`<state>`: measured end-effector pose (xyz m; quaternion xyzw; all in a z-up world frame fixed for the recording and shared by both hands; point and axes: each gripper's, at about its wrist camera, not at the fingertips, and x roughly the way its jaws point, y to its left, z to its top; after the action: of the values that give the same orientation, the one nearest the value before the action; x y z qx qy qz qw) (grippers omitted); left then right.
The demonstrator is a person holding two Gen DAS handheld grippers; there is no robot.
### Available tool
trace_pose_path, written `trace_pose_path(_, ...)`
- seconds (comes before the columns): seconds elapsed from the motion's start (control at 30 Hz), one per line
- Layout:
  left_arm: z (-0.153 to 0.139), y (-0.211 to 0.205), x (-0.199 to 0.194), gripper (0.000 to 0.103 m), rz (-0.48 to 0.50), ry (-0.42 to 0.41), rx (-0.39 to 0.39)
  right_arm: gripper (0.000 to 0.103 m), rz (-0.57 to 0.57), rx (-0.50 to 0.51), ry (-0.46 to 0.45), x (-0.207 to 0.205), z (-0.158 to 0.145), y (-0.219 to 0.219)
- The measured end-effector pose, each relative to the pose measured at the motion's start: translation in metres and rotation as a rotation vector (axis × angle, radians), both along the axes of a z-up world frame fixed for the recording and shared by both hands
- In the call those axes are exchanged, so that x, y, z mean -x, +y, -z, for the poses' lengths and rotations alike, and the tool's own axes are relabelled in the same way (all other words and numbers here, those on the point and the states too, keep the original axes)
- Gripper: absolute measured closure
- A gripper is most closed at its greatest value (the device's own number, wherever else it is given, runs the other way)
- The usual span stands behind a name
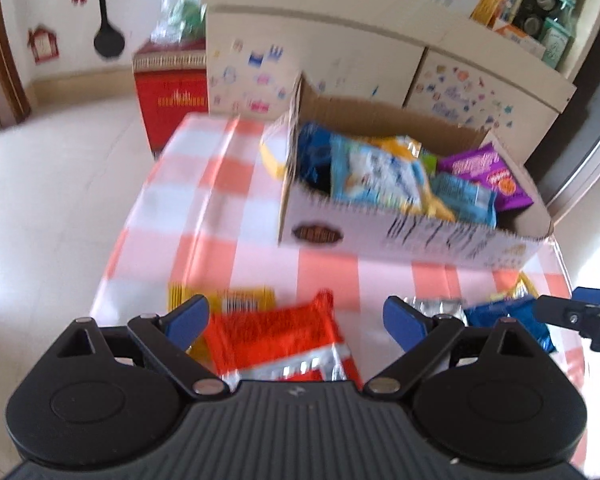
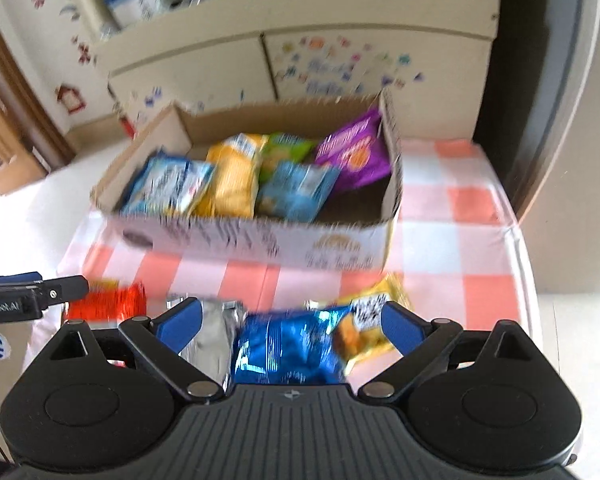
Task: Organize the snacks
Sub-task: 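Move both open tools back to the snack pile, then grasp the red packet with the left tool while the right tool grasps the blue foil packet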
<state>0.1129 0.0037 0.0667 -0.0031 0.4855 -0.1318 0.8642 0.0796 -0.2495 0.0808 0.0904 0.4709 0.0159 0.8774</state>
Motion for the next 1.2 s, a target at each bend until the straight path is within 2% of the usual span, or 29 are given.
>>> trace_pose_path(0.1, 0.01, 0.007, 0.001, 0.009, -0.014, 0.027, -0.007, 0.004, -0.032, -0.011, 0.021, -0.001, 0.005, 0.002)
trace_pose_path(0.33, 0.021, 0.005, -0.001, 0.009, 0.002, 0.062, 0.012, 0.004, -0.023, -0.008, 0.062, -0.006, 0.017, 0.001)
trace_pose_path(0.43, 0.028, 0.0, -0.002, 0.009, 0.003, 0.079, 0.012, 0.004, -0.033, 0.022, 0.072, -0.009, 0.023, 0.006)
trace_pose_path(0.8, 0.05, -0.025, 0.001, 0.005, 0.047, 0.07, -0.084, 0.005, -0.052, 0.103, 0.113, -0.016, 0.047, 0.021)
trace_pose_path(0.87, 0.052, -0.03, 0.003, 0.004, 0.07, 0.055, -0.114, 0.007, -0.058, 0.108, 0.097, -0.016, 0.047, 0.022)
trace_pose_path(0.97, 0.055, -0.036, 0.006, 0.004, 0.092, 0.031, -0.147, 0.022, -0.061, 0.096, 0.079, -0.016, 0.044, 0.023)
trace_pose_path(1.0, 0.056, -0.037, 0.008, 0.007, 0.098, 0.019, -0.158, 0.028, -0.064, 0.093, 0.074, -0.016, 0.043, 0.023)
trace_pose_path(1.07, 0.056, -0.038, 0.01, 0.012, 0.101, 0.002, -0.165, 0.03, -0.071, 0.091, 0.067, -0.016, 0.041, 0.024)
trace_pose_path(1.2, 0.054, -0.036, 0.013, 0.032, 0.116, 0.009, -0.121, 0.035, -0.088, 0.104, 0.055, -0.013, 0.037, 0.026)
